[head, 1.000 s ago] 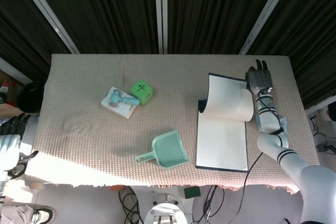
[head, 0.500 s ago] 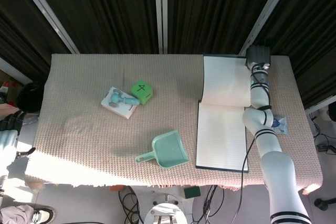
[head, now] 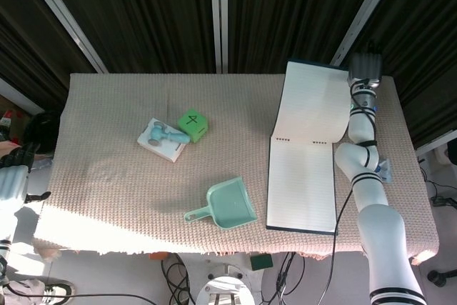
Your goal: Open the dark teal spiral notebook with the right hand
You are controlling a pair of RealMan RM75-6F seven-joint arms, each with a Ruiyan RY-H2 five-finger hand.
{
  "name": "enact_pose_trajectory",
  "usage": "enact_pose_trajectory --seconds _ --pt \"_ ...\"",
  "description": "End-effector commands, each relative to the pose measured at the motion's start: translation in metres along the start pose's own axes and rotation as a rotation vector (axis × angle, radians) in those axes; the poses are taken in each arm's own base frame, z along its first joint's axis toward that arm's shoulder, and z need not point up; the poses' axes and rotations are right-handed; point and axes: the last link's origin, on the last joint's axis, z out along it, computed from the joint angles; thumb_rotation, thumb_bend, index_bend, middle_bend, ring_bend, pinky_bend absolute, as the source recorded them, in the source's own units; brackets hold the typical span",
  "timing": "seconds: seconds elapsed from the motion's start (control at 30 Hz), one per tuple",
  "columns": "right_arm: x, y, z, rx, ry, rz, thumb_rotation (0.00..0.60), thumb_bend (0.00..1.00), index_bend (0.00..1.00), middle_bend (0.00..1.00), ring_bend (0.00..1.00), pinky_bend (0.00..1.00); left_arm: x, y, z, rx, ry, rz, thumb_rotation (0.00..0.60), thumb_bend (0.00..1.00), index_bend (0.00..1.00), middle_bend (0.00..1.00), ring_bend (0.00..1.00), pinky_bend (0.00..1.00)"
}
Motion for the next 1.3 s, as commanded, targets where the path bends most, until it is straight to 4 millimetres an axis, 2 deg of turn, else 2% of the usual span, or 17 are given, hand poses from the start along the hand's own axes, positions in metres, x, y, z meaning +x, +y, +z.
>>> enact_pose_trajectory --seconds 0.03,0.1,0.17,0.2,0.27,0.3,0.37,0.47,0.7,0.77,0.83,0.9,0.97,1.03,1.17,1.3 --pt "-0.011 0.010 -0.002 -0.039 -0.044 -0.018 0.600 0.57 0.93 0.21 0.01 0.00 0.000 0.003 0.005 0.000 -0.011 0.005 0.600 0.04 0.04 0.03 0.05 0.13" --pt "-0.017 0.015 -0.003 -0.062 -0.070 -0.019 0.600 0.50 0.64 0.08 0.00 0.00 -0.001 0.005 0.007 -0.002 -0.019 0.008 0.600 0.04 0.04 0.03 0.05 0.13" --pt "-0.019 0.018 -0.004 -0.084 -0.079 -0.008 0.600 0.45 0.35 0.02 0.00 0.00 -0.002 0.006 0.008 -0.004 -0.023 0.010 0.600 0.05 0.04 0.03 0.05 0.13" --pt "-0.022 0.021 -0.005 -0.093 -0.095 -0.004 0.600 0.44 0.28 0.01 0.00 0.00 -0.003 0.007 0.008 -0.005 -0.025 0.012 0.600 0.05 0.04 0.03 0.05 0.13" --pt "-0.023 0.021 -0.004 -0.095 -0.109 0.000 0.600 0.37 0.07 0.00 0.00 0.00 -0.003 0.007 0.007 -0.005 -0.026 0.013 0.600 0.05 0.04 0.03 0.05 0.13" --pt "-0.023 0.022 -0.004 -0.096 -0.109 0.002 0.600 0.35 0.02 0.00 0.00 0.00 -0.002 0.008 0.007 -0.004 -0.024 0.013 0.600 0.05 0.04 0.03 0.05 0.13" --pt "-0.021 0.022 -0.003 -0.100 -0.107 0.020 0.600 0.27 0.00 0.00 0.00 0.00 -0.002 0.009 0.006 -0.007 -0.019 0.013 0.600 0.05 0.04 0.03 0.05 0.13" --pt "-0.018 0.025 -0.002 -0.109 -0.095 0.056 0.600 0.23 0.00 0.00 0.00 0.00 -0.001 0.010 0.004 -0.013 -0.012 0.013 0.600 0.04 0.04 0.03 0.05 0.13" --pt "-0.007 0.035 -0.001 -0.098 -0.008 0.137 0.600 0.24 0.00 0.00 0.00 0.00 0.001 0.013 -0.001 -0.038 0.007 0.005 0.600 0.05 0.04 0.03 0.05 0.13" --pt "-0.009 0.037 -0.005 -0.074 0.034 0.154 0.600 0.24 0.00 0.00 0.00 0.00 0.002 0.015 -0.002 -0.051 0.014 0.003 0.600 0.05 0.04 0.03 0.05 0.13" --pt "-0.018 0.043 -0.016 -0.030 0.083 0.191 0.600 0.24 0.00 0.00 0.00 0.00 0.002 0.017 -0.004 -0.066 0.023 0.000 0.600 0.05 0.05 0.03 0.05 0.13" --pt "-0.037 0.051 -0.036 0.034 0.120 0.241 0.600 0.25 0.00 0.00 0.00 0.00 0.002 0.018 -0.005 -0.079 0.030 -0.005 0.600 0.05 0.04 0.03 0.05 0.13" --pt "-0.057 0.061 -0.066 0.112 0.129 0.274 0.600 0.25 0.00 0.00 0.00 0.00 0.001 0.019 -0.007 -0.089 0.037 -0.006 0.600 0.05 0.04 0.03 0.05 0.13" --pt "-0.074 0.077 -0.114 0.205 0.113 0.288 0.600 0.25 0.00 0.00 0.00 0.00 0.001 0.020 -0.010 -0.101 0.045 -0.006 0.600 0.05 0.04 0.03 0.05 0.13" --pt "-0.086 0.104 -0.217 0.271 0.033 0.280 0.600 0.24 0.00 0.00 0.00 0.00 0.002 0.021 -0.017 -0.128 0.072 -0.003 0.600 0.05 0.04 0.03 0.05 0.13" --pt "-0.091 0.120 -0.282 0.291 -0.001 0.277 0.600 0.24 0.00 0.00 0.00 0.00 0.002 0.023 -0.025 -0.154 0.089 0.005 0.600 0.05 0.04 0.03 0.05 0.13"
